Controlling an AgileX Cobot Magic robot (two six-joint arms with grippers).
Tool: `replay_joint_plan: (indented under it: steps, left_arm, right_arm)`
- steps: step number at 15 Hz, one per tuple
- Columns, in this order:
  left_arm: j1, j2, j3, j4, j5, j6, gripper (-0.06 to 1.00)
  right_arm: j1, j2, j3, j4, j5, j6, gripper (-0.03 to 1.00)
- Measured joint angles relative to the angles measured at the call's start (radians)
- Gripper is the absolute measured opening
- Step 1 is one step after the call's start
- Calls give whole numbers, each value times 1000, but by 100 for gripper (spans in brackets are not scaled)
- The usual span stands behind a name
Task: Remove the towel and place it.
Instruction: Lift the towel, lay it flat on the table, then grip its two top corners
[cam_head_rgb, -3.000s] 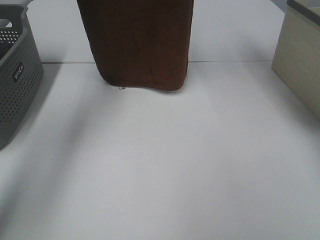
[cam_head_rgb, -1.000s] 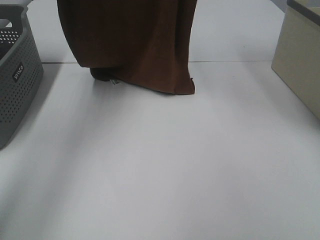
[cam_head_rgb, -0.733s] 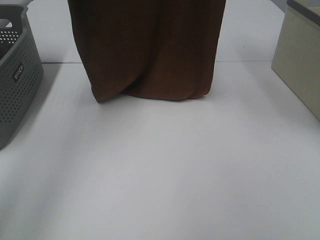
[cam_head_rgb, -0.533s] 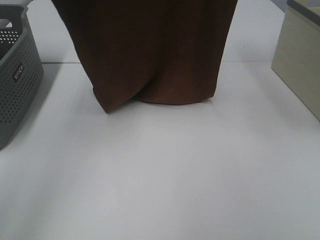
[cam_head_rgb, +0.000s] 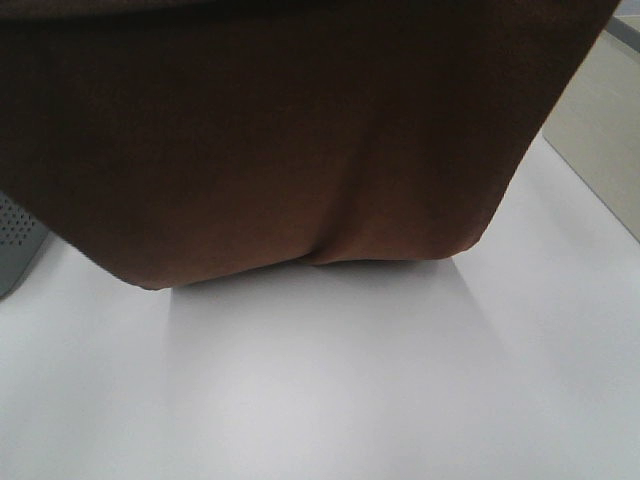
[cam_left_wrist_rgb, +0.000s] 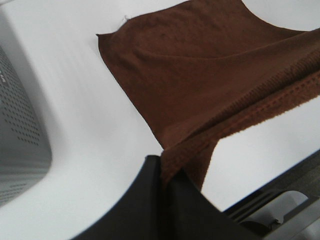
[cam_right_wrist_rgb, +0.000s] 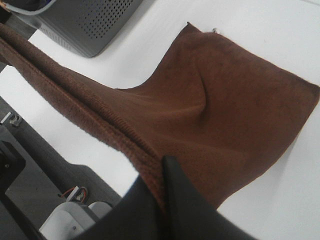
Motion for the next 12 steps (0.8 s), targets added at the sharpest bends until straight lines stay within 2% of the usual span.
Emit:
replay_joint_plan:
  steps: [2,6,12]
  left_arm:
    - [0,-127,168,-80,-3,22,0]
    - [6,-149,372,-201,-5,60,0]
    - [7,-143,529,-278,3,94,0]
  right_arm:
    - [0,-104,123,12,7,21,1]
    - [0,-216,321,8,7,47,1]
    - [-6,-288,625,6,-3,51,1]
